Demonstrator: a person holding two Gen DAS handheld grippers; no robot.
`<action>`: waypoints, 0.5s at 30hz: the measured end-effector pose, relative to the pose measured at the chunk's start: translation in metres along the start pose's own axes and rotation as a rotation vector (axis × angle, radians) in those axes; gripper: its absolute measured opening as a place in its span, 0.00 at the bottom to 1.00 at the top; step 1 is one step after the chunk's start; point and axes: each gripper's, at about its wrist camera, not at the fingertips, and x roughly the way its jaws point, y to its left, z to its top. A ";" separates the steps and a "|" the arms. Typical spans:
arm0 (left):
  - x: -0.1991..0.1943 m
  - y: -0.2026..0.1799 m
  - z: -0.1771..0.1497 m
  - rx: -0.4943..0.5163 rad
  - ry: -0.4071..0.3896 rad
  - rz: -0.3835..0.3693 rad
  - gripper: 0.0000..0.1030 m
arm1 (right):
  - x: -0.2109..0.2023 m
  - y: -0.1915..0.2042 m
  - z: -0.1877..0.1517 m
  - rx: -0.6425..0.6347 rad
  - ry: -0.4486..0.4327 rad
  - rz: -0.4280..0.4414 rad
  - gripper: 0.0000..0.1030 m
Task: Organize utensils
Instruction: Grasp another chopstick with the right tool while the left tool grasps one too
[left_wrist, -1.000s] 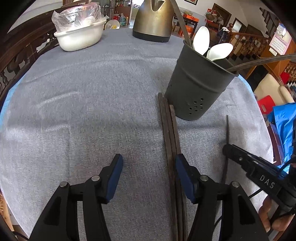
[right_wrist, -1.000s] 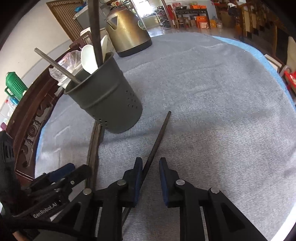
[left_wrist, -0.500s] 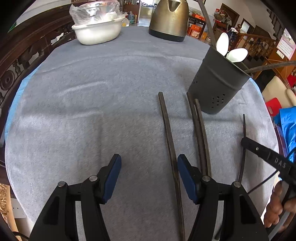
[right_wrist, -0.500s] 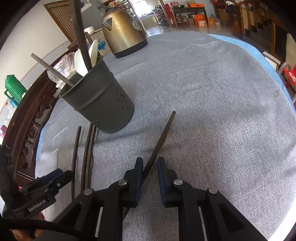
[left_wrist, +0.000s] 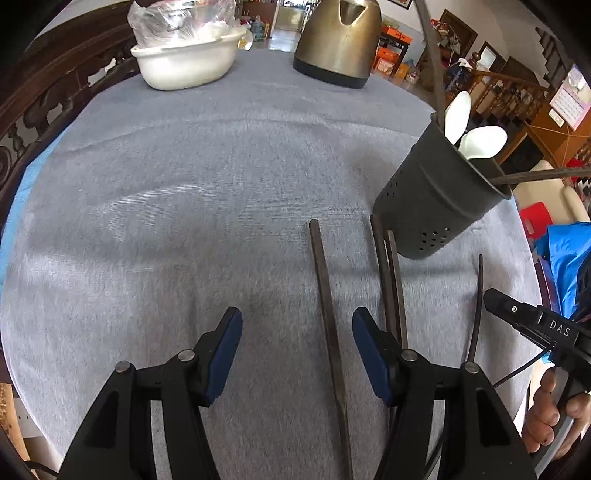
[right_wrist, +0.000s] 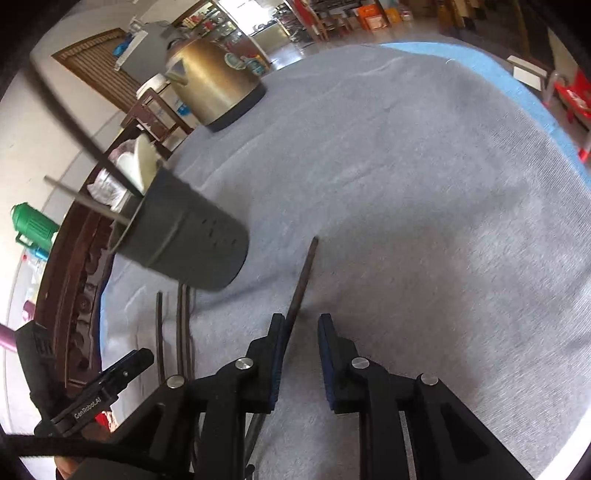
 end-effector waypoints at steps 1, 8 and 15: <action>0.003 -0.001 0.003 -0.001 0.008 -0.001 0.58 | 0.003 0.001 0.003 0.004 0.011 -0.008 0.20; 0.021 -0.012 0.015 0.004 0.044 0.013 0.42 | 0.018 0.026 0.020 -0.036 0.040 -0.138 0.21; 0.030 -0.009 0.017 0.000 0.053 -0.011 0.08 | 0.027 0.054 0.008 -0.197 0.027 -0.199 0.12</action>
